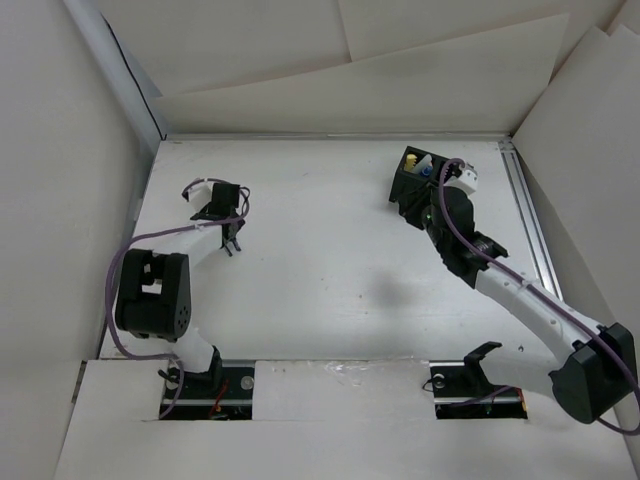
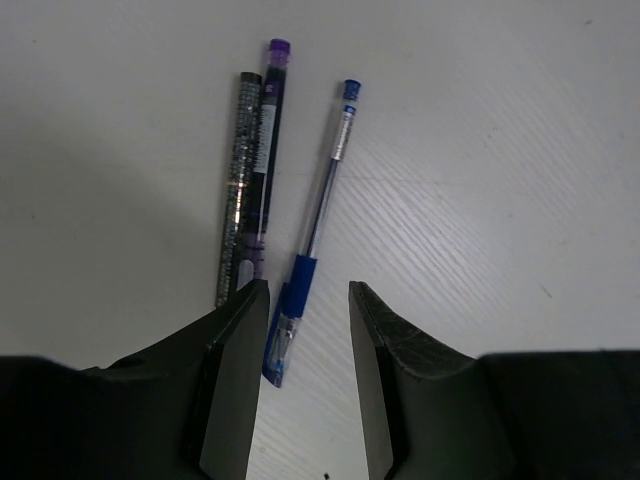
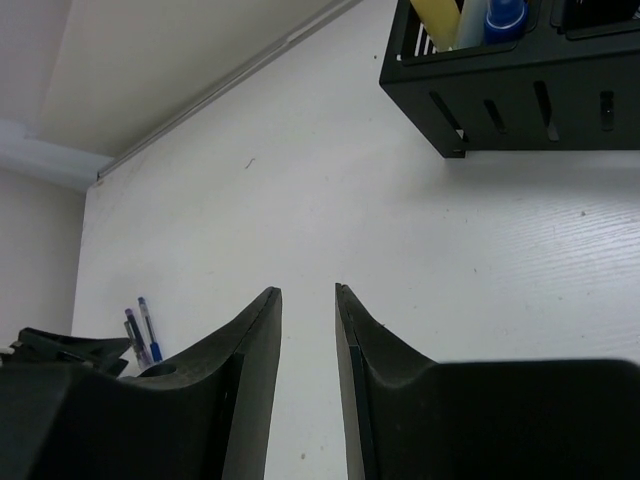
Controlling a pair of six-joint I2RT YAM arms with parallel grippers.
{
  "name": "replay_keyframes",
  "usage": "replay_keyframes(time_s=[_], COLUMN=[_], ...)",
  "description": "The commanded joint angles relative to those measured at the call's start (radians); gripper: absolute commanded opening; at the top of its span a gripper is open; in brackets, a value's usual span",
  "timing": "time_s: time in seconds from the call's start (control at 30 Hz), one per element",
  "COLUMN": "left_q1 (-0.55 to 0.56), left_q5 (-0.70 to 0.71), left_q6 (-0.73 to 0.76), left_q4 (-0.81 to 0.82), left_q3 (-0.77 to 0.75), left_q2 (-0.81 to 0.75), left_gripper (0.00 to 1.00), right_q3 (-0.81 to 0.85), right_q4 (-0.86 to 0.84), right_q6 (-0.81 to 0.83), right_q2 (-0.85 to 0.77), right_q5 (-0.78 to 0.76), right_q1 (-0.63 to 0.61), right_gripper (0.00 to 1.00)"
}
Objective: Sort the stationery into containers
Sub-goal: Pick up the pen from the center of the board.
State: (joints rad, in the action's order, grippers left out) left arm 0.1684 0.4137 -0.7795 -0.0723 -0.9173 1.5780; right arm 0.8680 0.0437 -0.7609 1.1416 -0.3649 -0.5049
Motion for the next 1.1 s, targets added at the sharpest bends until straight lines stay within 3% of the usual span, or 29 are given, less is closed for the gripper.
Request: replay_keyframes(time_s=[0.0, 0.33, 0.67, 1.07], left_q1=[-0.015, -0.015, -0.015, -0.015], left_q5=[-0.009, -0.053, -0.055, -0.135], left_q6=[0.016, 0.068, 0.077, 0.115], left_q4=[0.003, 0.054, 0.056, 0.075], left_q3=[-0.032, -0.031, -0.04, -0.031], left_q2=[0.034, 0.085, 0.134, 0.143], left_gripper=[0.34, 0.31, 0.16, 0.18], right_q3=[0.0, 0.009, 0.009, 0.009], right_q4=[-0.053, -0.053, -0.053, -0.053], right_q6=[0.012, 0.012, 0.021, 0.021], right_q2=[0.004, 0.023, 0.023, 0.014], right_q5=[0.012, 0.023, 0.023, 0.023], right_q1=[-0.007, -0.017, -0.026, -0.026], right_gripper=[0.34, 0.34, 0.34, 0.34])
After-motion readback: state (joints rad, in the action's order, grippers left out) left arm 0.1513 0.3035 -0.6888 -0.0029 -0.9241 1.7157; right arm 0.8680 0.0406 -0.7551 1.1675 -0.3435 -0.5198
